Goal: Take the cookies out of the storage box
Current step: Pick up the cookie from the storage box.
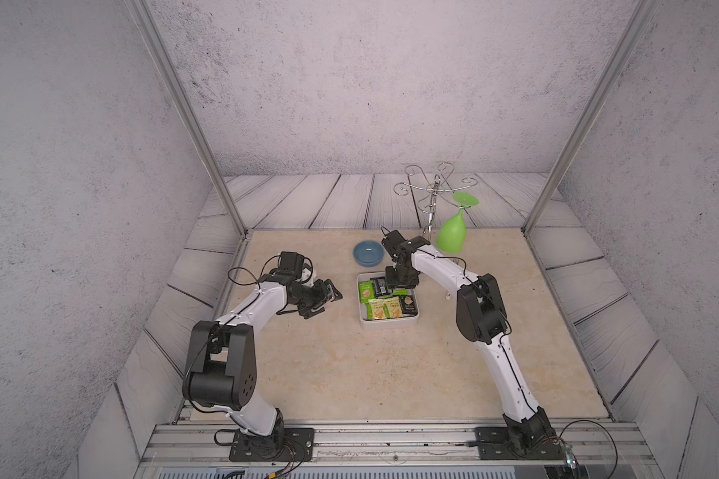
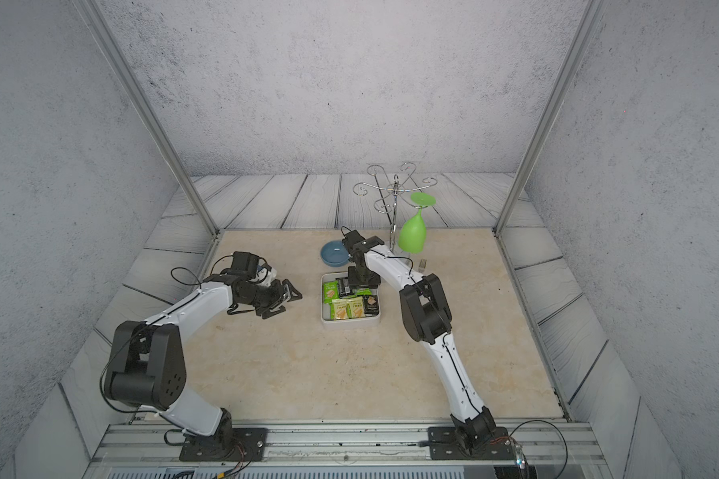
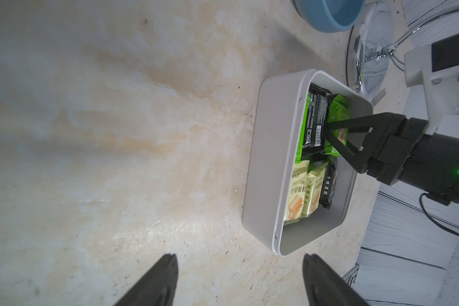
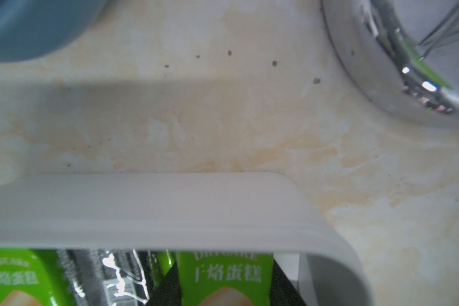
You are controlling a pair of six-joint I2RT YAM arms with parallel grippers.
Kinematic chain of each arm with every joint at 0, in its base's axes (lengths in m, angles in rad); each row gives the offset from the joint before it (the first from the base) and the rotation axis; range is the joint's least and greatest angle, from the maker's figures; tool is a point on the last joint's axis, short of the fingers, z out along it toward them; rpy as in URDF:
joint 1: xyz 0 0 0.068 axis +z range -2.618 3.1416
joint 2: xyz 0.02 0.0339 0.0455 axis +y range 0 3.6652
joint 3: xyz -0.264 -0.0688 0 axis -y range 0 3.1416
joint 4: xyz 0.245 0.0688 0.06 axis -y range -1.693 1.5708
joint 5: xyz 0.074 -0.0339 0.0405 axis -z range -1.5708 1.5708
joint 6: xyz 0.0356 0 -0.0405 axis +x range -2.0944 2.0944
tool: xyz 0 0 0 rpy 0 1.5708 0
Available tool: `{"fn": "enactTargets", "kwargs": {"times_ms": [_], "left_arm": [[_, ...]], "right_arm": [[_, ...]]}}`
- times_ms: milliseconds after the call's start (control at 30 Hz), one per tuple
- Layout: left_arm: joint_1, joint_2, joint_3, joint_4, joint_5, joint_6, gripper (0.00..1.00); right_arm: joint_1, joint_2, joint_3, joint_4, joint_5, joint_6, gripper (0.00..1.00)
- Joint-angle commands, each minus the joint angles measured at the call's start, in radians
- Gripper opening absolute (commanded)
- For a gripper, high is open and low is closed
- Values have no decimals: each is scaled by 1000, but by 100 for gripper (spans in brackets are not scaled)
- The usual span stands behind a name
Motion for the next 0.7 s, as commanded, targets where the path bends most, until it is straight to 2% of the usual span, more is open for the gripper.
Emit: {"fn": "enactTargets", "kwargs": {"times_ms": [0, 300, 533, 667], "left_arm": [[7, -14, -9, 6, 16, -2, 80], [7, -1, -6, 14, 41, -6, 80], [4, 21, -8, 29, 63, -11, 79], [-5, 11, -12, 26, 61, -9, 79]], "right_arm": [[8, -66, 8, -18, -10, 9, 45], [14, -129, 8, -18, -87, 26, 45], [16, -283, -127, 30, -180, 31, 45], [16, -379, -231, 36, -178, 10, 45]]}}
